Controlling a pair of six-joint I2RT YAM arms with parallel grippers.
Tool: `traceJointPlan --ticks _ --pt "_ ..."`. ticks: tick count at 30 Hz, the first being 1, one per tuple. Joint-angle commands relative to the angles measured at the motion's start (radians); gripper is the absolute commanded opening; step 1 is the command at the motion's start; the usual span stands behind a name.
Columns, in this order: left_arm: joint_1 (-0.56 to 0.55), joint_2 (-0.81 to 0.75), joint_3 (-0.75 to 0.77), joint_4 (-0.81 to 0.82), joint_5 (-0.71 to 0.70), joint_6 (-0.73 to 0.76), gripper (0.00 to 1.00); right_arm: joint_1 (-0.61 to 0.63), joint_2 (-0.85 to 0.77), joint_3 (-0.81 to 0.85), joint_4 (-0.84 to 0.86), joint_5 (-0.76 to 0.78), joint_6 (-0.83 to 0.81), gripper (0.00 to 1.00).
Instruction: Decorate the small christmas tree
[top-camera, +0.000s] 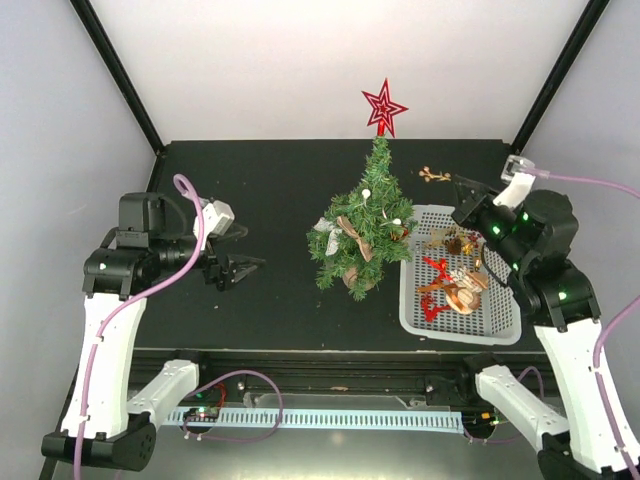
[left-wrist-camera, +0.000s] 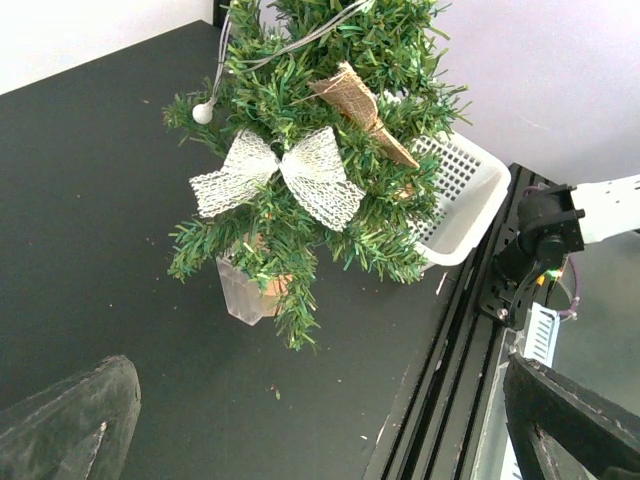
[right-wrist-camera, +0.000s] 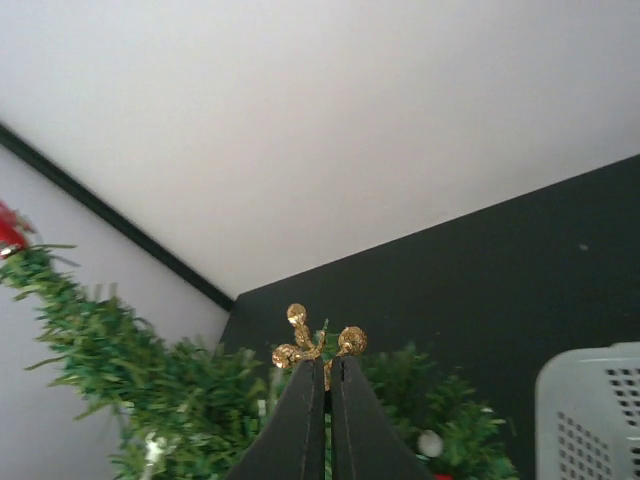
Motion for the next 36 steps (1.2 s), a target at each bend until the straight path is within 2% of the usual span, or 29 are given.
traceJointPlan --ticks 1,6,12,17,28,36 --pt "-0.005 0.014 0.001 0.004 -0.015 0.007 0.99 0.088 0.107 0.089 -0.031 -0.028 -0.039 0.01" --pt "-0.005 0.013 -0.007 0.016 -0.013 0.004 0.99 0.229 0.222 0.177 -0.071 0.082 -0.051 0.01" --pt "-0.004 0.002 -0.015 0.021 -0.011 0.002 0.99 0.235 0.271 0.169 -0.053 0.143 -0.014 0.01" --pt "-0.005 -0.003 -0.029 0.031 -0.010 0.000 0.99 0.241 0.295 0.162 -0.040 0.117 -0.012 0.01" --pt "-0.005 0.007 -0.033 0.040 0.002 0.001 0.99 0.401 0.304 0.151 -0.098 0.211 -0.046 0.01" --pt "-0.005 0.004 -0.037 0.041 -0.003 -0.005 0.99 0.413 0.214 0.075 -0.131 0.280 -0.034 0.01"
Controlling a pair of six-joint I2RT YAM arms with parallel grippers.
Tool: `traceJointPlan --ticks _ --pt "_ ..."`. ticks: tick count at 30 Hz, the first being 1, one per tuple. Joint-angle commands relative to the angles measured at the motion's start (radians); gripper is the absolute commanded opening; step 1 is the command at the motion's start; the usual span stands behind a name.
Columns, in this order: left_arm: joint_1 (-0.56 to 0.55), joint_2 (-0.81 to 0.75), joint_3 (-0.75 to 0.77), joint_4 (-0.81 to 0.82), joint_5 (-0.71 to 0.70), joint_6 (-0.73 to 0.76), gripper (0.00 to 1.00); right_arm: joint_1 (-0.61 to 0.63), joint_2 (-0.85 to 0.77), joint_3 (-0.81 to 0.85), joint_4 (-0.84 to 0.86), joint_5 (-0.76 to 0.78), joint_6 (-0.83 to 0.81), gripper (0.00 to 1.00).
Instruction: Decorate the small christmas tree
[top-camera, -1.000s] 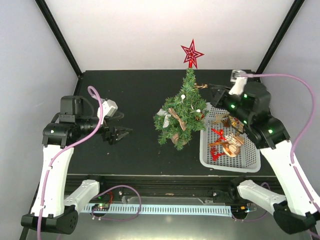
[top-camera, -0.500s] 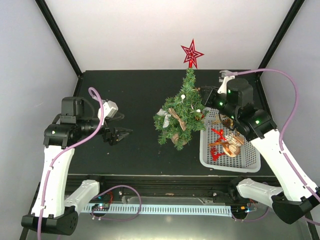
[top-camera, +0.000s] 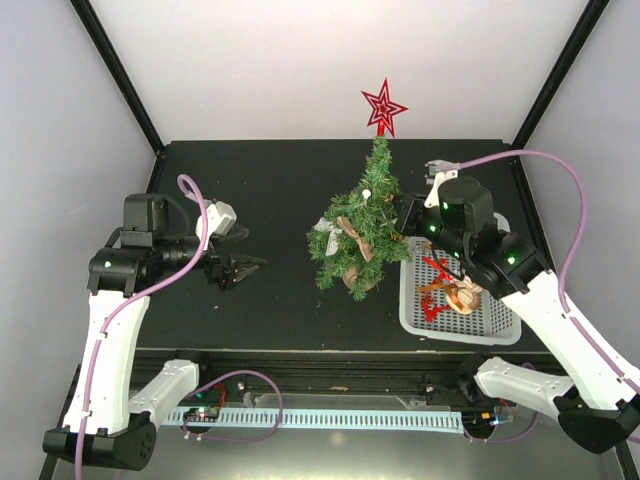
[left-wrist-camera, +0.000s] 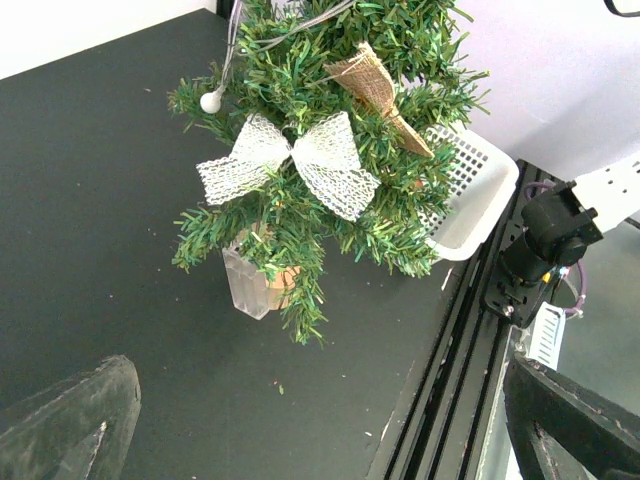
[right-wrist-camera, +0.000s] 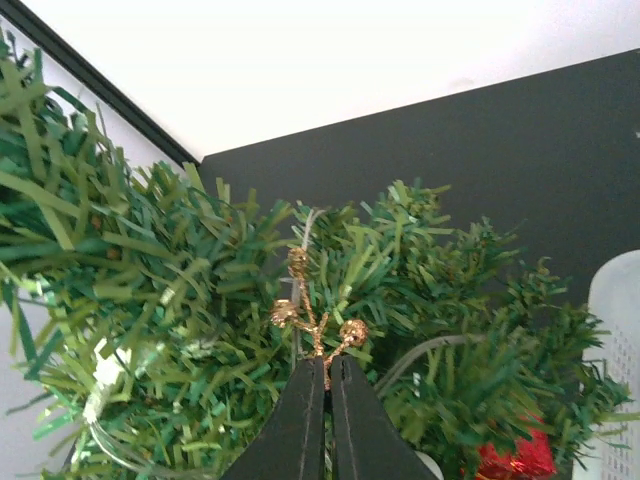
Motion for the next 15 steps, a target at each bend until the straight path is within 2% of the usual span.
traceJointPlan --ticks 1,10,13,15 --pt "-0.005 -0.002 0.005 0.014 0.007 -0.006 0.99 0.005 -0.051 -0.034 -0.029 0.069 -0.003 0.01" --pt "-0.005 -0.007 0.001 0.012 0.006 -0.008 0.99 0.006 -0.087 -0.101 -0.010 0.054 0.013 0.03" --pt "-0.005 -0.007 0.002 0.010 0.006 -0.006 0.99 0.006 -0.090 -0.108 -0.005 0.052 0.010 0.08" --pt "-0.005 -0.008 0.002 0.008 0.006 -0.006 0.99 0.006 -0.091 -0.106 -0.004 0.054 0.008 0.14"
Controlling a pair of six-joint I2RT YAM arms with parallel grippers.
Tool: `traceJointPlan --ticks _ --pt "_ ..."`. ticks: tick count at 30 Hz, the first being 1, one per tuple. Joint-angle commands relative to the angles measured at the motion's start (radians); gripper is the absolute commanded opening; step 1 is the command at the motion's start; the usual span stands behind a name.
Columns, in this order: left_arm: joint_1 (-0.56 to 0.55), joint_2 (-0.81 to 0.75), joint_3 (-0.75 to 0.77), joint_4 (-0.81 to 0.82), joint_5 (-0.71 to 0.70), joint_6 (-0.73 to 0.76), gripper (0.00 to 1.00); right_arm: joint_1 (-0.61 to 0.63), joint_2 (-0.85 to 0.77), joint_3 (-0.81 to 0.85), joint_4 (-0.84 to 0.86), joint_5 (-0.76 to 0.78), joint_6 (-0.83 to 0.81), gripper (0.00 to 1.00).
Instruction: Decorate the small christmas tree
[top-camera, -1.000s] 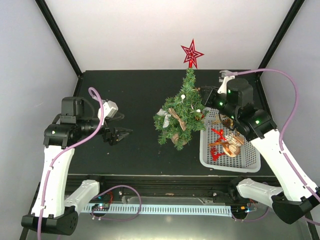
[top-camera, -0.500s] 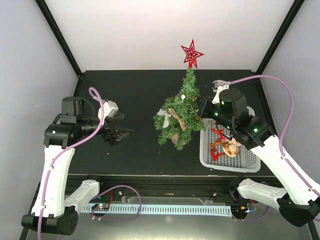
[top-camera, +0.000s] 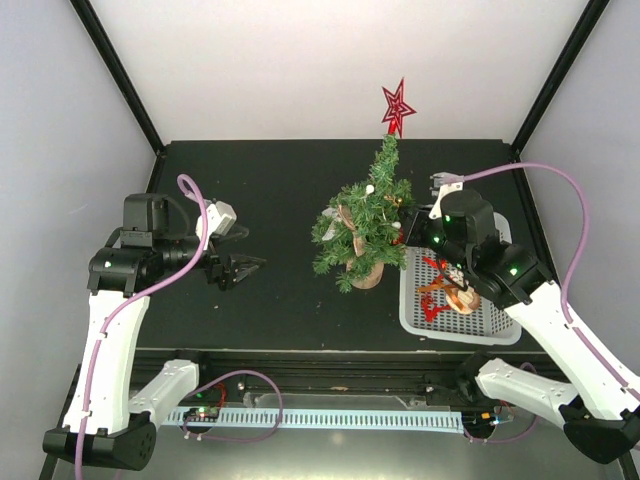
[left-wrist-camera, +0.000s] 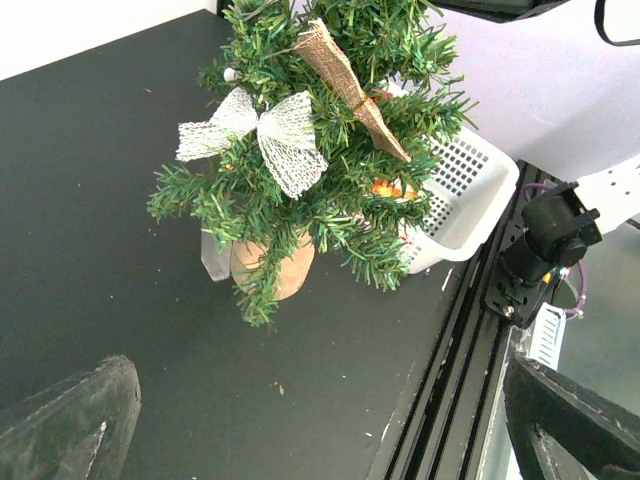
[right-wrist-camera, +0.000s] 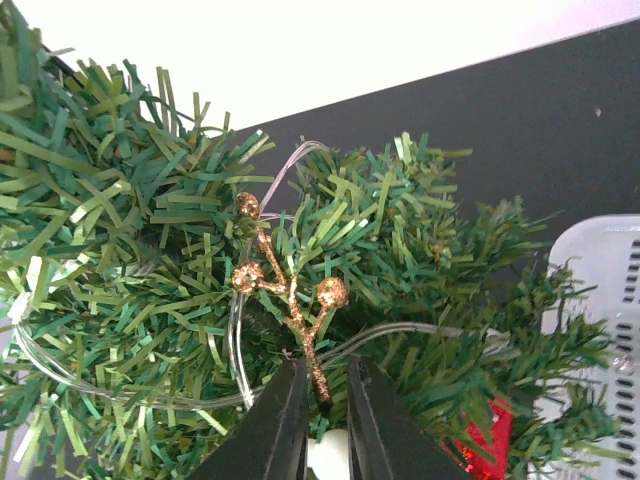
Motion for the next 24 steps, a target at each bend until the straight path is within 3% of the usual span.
traceJointPlan --ticks 1,15,20,21,24 --pt "-0.005 -0.009 0.002 0.006 0.004 -0.005 0.99 0.006 -0.012 -0.003 0.008 0.006 -0.004 0.18" --pt "-0.005 -0.006 0.001 0.006 -0.017 0.004 0.99 0.006 -0.087 0.070 -0.024 0.052 -0.044 0.40" --pt "-0.005 -0.003 0.044 -0.024 -0.099 0.041 0.99 0.006 -0.104 0.116 -0.053 0.049 -0.085 0.71" --pt "-0.005 0.003 0.059 -0.036 -0.116 0.055 0.99 0.006 -0.102 0.128 -0.072 0.047 -0.100 0.84" --pt "-0.004 0.021 0.109 -0.093 -0.155 0.102 0.99 0.006 -0.103 0.158 -0.135 0.034 -0.150 0.99"
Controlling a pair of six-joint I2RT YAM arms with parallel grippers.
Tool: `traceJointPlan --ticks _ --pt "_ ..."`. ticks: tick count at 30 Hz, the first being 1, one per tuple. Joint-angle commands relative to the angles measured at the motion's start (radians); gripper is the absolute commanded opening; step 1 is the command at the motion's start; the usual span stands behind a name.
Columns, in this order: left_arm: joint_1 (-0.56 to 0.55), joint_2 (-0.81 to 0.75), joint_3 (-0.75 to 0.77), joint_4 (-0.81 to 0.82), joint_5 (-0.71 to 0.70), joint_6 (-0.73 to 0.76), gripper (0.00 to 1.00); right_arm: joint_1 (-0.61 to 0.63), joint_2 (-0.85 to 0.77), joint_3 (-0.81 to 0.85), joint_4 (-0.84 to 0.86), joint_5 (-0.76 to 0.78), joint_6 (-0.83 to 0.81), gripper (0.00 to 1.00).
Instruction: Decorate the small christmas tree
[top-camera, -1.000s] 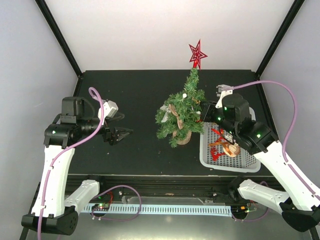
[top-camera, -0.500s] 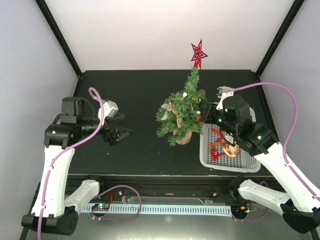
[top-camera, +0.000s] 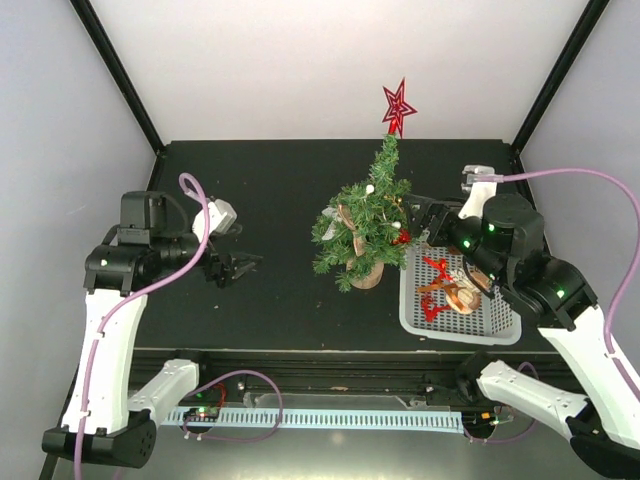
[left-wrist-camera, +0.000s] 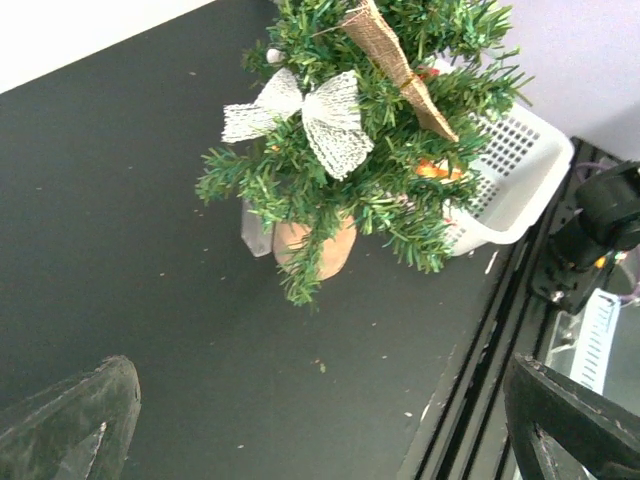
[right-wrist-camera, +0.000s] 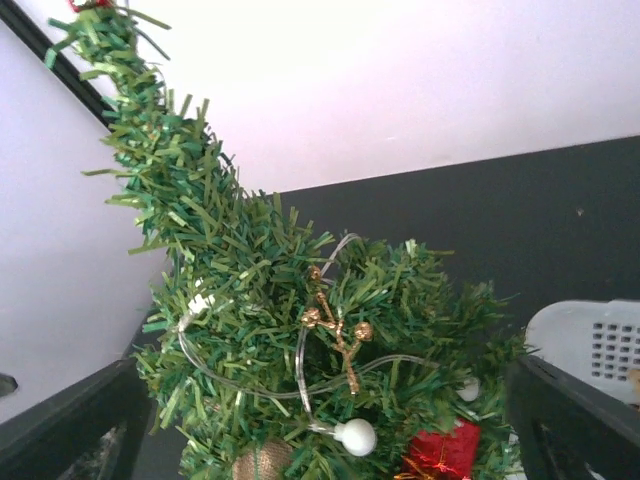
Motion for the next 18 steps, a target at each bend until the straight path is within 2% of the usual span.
traceJointPlan --ticks 1,5,9,13,18 --pt "-0.005 0.019 0.107 -0.088 -0.076 0.084 0.99 0.006 -0.010 0.050 -0.103 0.000 -0.088 1.00" --pt "-0.005 -0.009 0.151 -0.134 -0.079 0.102 0.99 0.006 -0.058 0.034 -0.199 0.032 -0.128 1.00" --pt "-0.005 -0.086 0.136 -0.145 -0.025 0.115 0.99 0.006 -0.165 -0.005 -0.237 0.009 -0.158 1.00" --pt "0.002 -0.187 0.063 -0.101 -0.009 0.083 0.99 0.005 -0.241 0.053 -0.341 0.028 -0.166 1.00" --pt "0.054 -0.265 0.015 -0.122 0.052 0.106 0.99 0.006 -0.368 0.117 -0.400 0.081 -0.162 1.00"
